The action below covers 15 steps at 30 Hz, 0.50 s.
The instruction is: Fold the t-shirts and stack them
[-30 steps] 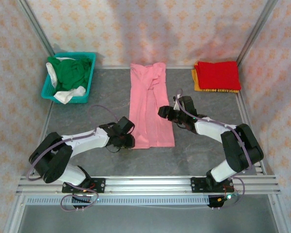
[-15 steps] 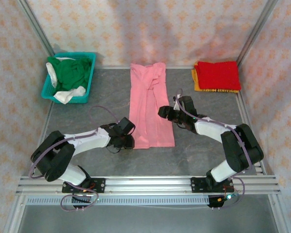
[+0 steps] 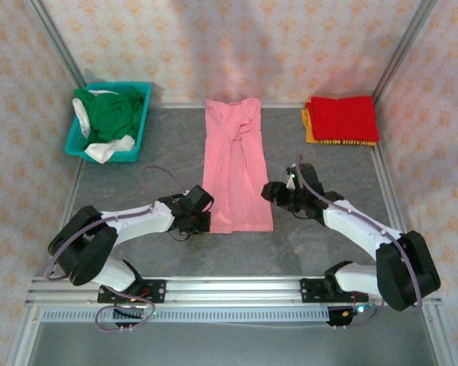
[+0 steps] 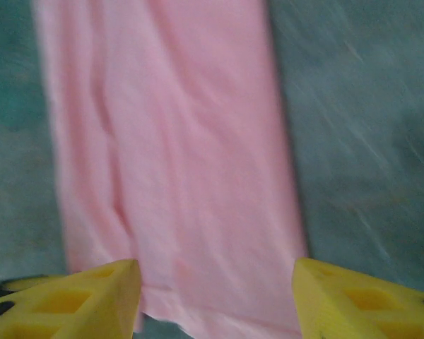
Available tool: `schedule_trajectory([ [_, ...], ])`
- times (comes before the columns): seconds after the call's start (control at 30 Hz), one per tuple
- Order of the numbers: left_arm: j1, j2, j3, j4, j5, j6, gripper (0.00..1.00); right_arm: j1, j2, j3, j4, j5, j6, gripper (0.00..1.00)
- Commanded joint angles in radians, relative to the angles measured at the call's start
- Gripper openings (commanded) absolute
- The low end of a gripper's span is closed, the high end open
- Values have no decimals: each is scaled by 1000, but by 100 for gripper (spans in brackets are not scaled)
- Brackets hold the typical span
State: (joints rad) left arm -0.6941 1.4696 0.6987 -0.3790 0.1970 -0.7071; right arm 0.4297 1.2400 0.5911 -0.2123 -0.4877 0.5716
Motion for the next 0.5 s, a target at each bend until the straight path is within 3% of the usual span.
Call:
schedule_trajectory([
  [0.0, -11, 16, -38, 3, -31, 4, 0, 9, 17, -38, -115, -23, 35, 55],
  [0.47, -11, -32, -70, 8, -71, -22, 0, 51, 29, -73, -65, -54, 75, 46],
])
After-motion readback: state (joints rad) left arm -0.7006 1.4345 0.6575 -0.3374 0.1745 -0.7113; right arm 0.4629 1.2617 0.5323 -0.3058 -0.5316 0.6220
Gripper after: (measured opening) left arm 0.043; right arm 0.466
